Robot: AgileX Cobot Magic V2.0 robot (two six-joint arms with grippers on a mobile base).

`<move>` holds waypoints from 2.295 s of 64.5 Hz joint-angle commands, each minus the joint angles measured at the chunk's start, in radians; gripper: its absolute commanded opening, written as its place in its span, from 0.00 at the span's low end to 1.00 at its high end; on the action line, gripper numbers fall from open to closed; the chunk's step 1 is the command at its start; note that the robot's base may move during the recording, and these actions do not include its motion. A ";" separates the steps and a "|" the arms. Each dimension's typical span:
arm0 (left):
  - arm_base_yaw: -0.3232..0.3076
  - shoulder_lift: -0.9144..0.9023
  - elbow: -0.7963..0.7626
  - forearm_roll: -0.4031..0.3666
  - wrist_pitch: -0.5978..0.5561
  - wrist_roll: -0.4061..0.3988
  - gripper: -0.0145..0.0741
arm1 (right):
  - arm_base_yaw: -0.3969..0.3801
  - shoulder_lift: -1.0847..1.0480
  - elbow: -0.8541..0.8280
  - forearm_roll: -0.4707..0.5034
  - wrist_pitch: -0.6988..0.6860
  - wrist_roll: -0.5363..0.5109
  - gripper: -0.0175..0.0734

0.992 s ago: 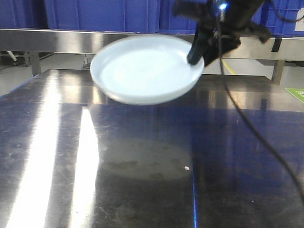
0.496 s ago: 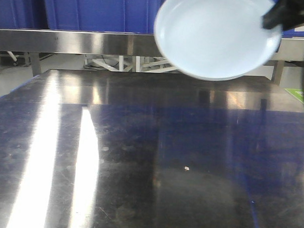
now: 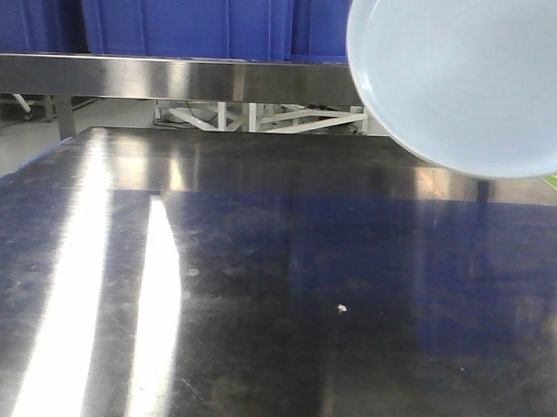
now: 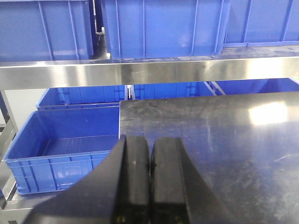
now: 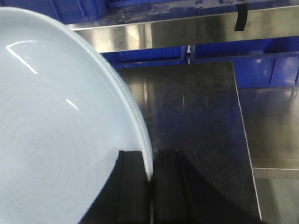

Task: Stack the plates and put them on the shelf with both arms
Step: 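Raise the plate stack high with the right gripper, then drive the base to the blue-bin shelf holding the plate stack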

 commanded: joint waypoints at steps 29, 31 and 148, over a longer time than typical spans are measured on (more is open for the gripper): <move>0.001 0.005 -0.027 -0.008 -0.080 -0.006 0.26 | -0.005 -0.309 0.060 -0.001 -0.072 -0.003 0.25; 0.001 0.005 -0.027 -0.008 -0.080 -0.006 0.26 | -0.005 -0.309 0.060 -0.001 -0.072 -0.003 0.25; 0.001 0.005 -0.027 -0.008 -0.080 -0.006 0.26 | -0.005 -0.309 0.060 -0.001 -0.072 -0.003 0.25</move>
